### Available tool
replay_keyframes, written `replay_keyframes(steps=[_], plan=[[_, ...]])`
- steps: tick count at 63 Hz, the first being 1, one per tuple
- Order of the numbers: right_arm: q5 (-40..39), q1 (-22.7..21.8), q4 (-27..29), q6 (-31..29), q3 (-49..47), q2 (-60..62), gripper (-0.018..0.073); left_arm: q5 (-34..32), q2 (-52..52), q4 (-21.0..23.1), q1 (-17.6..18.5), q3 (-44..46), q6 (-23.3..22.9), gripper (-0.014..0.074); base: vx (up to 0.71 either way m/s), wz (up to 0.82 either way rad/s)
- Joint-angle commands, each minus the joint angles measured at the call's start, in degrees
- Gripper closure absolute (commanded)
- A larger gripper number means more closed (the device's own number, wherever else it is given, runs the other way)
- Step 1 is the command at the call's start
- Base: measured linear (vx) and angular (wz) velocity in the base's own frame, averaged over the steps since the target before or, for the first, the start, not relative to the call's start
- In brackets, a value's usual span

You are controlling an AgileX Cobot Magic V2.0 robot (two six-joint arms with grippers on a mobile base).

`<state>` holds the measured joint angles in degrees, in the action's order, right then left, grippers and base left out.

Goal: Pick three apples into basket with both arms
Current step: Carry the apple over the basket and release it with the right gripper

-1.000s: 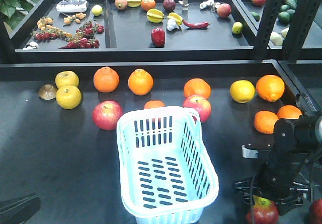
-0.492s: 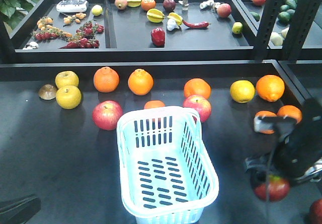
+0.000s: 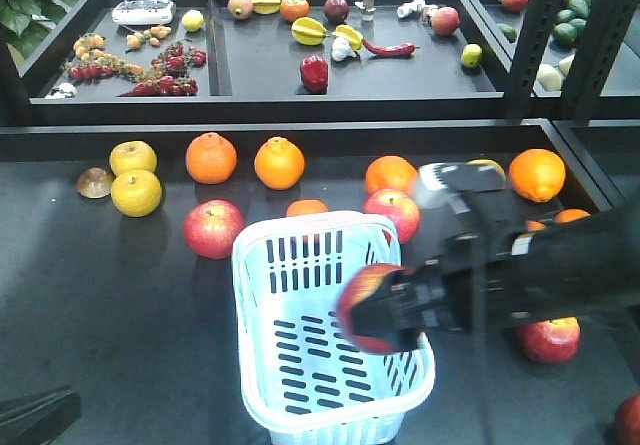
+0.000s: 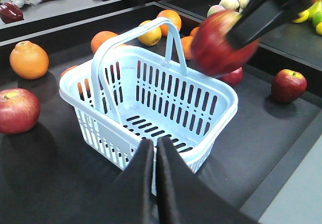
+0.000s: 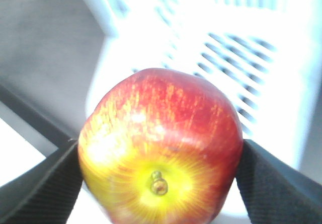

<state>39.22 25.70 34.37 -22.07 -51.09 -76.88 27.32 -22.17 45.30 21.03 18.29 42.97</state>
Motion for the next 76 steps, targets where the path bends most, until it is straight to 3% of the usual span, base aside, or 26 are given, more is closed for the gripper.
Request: replay_keyframes(steps=[1, 11, 28, 34, 46, 55, 65, 73, 76], plan=[[-9.13, 2.67, 2.24, -2.65, -1.26, -3.31, 0.0540, -2.61, -0.34, 1.91, 0.19, 1.48, -0.54, 0.0603, 0.00, 0.00], [-13.14, 3.46, 2.44, -4.27, -1.90, -11.61, 0.0402, -2.61, -0.34, 1.91, 0.19, 1.48, -0.54, 0.0603, 0.00, 0.00], [-10.41, 3.46, 2.32, -7.56, -5.66, -15.46, -0.0100, -2.61, -0.34, 1.91, 0.19, 1.48, -0.54, 0.0603, 0.00, 0.00], [-9.49, 3.46, 2.25, -7.67, -6.34, -15.46, -0.0171, -2.61, -0.34, 1.91, 0.19, 1.48, -0.54, 0.0603, 0.00, 0.00], [-8.55, 3.46, 2.13, -7.74, -6.44, -15.40, -0.0146, -2.61, -0.34, 1.91, 0.19, 1.48, -0.54, 0.0603, 0.00, 0.00], [-3.18, 3.41, 1.46, -7.73, -6.44, -14.46, -0.0050, -2.61, -0.34, 1.91, 0.19, 1.48, -0.54, 0.0603, 0.00, 0.00], [2.51, 3.28, -3.43, -4.24, -6.44, -10.08, 0.0225, -2.61, -0.34, 1.86, 0.19, 1.48, -0.54, 0.0603, 0.00, 0.00], [4.86, 3.28, -14.84, 3.02, -6.44, -5.26, 0.0540, -2.61, -0.34, 1.86, 0.19, 1.48, -0.54, 0.0603, 0.00, 0.00], [5.63, 3.23, -21.17, 7.83, -6.44, -3.71, 0.0575, -2.61, -0.34, 1.86, 0.19, 1.48, -0.54, 0.0603, 0.00, 0.00]])
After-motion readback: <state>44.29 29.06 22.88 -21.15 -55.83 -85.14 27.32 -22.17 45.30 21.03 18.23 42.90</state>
